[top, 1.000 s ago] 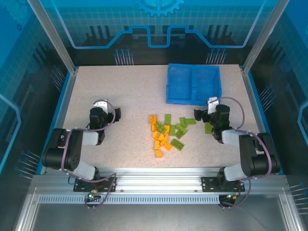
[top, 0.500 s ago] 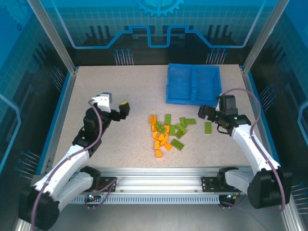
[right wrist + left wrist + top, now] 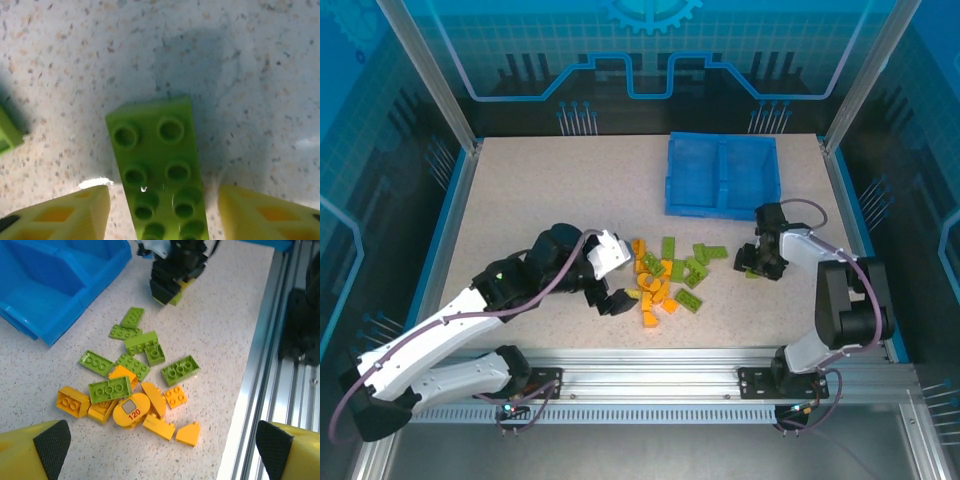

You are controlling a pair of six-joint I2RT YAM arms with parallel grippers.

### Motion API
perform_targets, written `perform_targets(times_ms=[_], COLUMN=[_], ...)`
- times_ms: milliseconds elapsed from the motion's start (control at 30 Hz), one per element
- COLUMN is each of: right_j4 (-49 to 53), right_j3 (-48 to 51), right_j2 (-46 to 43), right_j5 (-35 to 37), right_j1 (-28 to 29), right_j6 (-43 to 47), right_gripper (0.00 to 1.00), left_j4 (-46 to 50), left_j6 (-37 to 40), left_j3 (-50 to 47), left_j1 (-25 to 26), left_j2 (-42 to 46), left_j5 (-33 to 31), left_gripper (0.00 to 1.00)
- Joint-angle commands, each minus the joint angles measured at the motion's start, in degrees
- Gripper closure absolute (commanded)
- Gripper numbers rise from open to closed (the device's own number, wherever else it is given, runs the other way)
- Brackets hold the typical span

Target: Sort the legos into containers by color

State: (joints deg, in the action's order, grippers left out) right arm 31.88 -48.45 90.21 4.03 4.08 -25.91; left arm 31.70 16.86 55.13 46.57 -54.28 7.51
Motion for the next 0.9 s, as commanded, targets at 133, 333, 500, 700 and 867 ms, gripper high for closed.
perform_targets(times_ms=[133,333,500,700,867], right_j4=[-0.65,2.51,2.92,4.61,9.22], right_j3=[-1.61,-5.55,-18.11,-39.93,-55.79], right_j2=[-0.4,-14.14,-12.04,8.41,24.2], right_j5=[-0.98,3.81,9.46,11.56,9.95], right_j1=[-0.15,3.96,4.77,2.89,1.06], right_j6=[1.16,1.91,5.94,10.31,9.55], right_gripper=[0.68,0.73,0.74,0.74,0.75], left_j4=[1.7,-0.54,-0.72,-2.63,-3.01], left_j6=[7.92,8.07,8.98,9.14,9.22], left_j3=[-4.76,-7.7,-8.73,-11.5,-11.87], left_j1=[0.21,0.11,-0.05,-0.01,-0.06], left_j2=[3.81,9.26,11.5,13.99,14.18], left_j5=[3.28,-0.66,-5.3,-5.42,-5.48], left_gripper=[0.01,0.01,0.01,0.01,0.01])
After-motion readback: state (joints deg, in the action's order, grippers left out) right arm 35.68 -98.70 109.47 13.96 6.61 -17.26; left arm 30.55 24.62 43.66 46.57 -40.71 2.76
